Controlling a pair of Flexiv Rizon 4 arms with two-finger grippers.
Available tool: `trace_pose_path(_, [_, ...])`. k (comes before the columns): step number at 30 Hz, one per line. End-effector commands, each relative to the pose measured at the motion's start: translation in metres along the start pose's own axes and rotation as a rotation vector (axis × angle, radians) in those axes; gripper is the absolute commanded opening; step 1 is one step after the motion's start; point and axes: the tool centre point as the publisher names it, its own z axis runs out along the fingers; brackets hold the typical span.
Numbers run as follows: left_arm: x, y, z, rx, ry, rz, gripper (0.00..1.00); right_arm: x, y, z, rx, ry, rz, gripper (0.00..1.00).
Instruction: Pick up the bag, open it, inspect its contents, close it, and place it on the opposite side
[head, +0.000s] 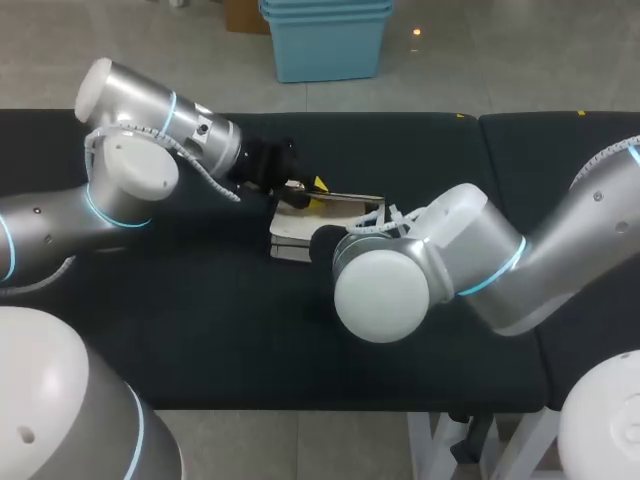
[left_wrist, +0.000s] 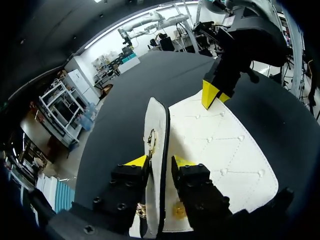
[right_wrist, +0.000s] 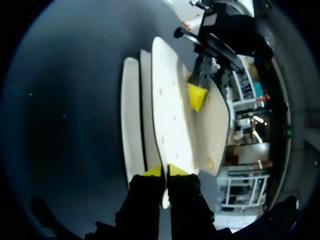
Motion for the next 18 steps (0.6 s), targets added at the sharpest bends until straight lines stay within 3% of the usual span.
trace_pose_path(1, [-0.003, -0.001, -0.014, 0.029, 0.003, -0.015, 0.50, 0.002, 0.001, 0.003, -0.001, -0.004, 0.001, 0.00])
trace_pose_path(8, [-0.012, -0.009, -0.024, 0.050, 0.009, -0.015, 0.45, 0.002, 0.001, 0.003, -0.001, -0.004, 0.001, 0.00])
trace_pose_path(12, [-0.016, -0.009, -0.024, 0.040, 0.005, -0.007, 0.27, 0.002, 0.001, 0.003, -0.001, -0.004, 0.001, 0.00])
trace_pose_path(15, [-0.016, -0.009, -0.023, 0.035, 0.002, -0.006, 0.22, 0.002, 0.001, 0.003, -0.001, -0.004, 0.001, 0.00])
trace_pose_path(18, [-0.015, -0.008, -0.021, 0.032, 0.003, -0.001, 0.10, 0.002, 0.001, 0.003, -0.001, -0.004, 0.001, 0.00])
